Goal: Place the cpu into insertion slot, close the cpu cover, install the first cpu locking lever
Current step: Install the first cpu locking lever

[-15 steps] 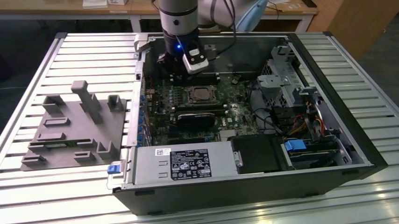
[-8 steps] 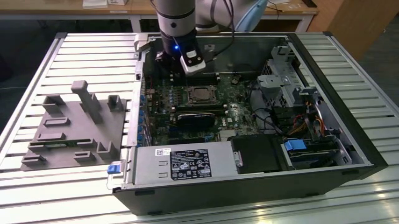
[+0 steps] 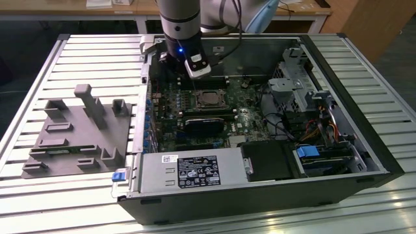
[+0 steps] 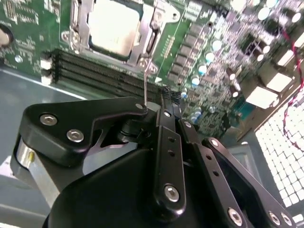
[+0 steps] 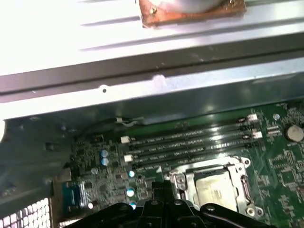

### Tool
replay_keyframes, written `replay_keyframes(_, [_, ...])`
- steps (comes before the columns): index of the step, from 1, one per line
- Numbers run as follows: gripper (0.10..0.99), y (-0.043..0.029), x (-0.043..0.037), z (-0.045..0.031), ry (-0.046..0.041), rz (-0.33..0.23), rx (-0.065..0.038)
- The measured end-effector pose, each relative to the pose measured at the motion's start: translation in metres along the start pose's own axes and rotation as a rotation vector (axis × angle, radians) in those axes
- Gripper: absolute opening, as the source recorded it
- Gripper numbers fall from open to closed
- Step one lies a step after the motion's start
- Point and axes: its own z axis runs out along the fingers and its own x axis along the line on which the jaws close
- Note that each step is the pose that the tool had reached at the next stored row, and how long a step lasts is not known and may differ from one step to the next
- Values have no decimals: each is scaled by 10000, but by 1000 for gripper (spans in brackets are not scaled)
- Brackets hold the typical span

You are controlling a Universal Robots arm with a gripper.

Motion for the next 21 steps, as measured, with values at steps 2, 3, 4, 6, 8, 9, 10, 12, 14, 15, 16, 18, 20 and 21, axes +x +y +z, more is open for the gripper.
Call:
replay_keyframes(2, [102, -3, 16, 1, 39, 15, -198])
replay_keyframes(3, [102, -5, 23, 2, 57, 22, -298])
replay_keyframes(4, [102, -6, 30, 2, 76, 28, -394])
replay_keyframes(6, [102, -9, 38, 4, 105, 37, -545])
replay_keyframes(8, [102, -8, 39, 4, 113, 42, -586])
replay_keyframes(9, [102, -8, 38, 4, 114, 42, -590])
replay_keyframes(10, [102, -8, 38, 5, 114, 42, -592])
replay_keyframes(12, [102, -6, 23, 6, 114, 39, -593])
replay_keyframes(14, [102, 1, -13, 9, 115, 41, -592])
replay_keyframes(15, [102, 5, -37, 11, 114, 42, -592])
replay_keyframes(16, [102, 11, -66, 14, 115, 41, -591])
replay_keyframes(18, [102, 23, -131, 20, 116, 41, -591])
replay_keyframes(20, [102, 36, -202, 27, 116, 42, -591])
replay_keyframes(21, [102, 43, -237, 31, 116, 42, -591])
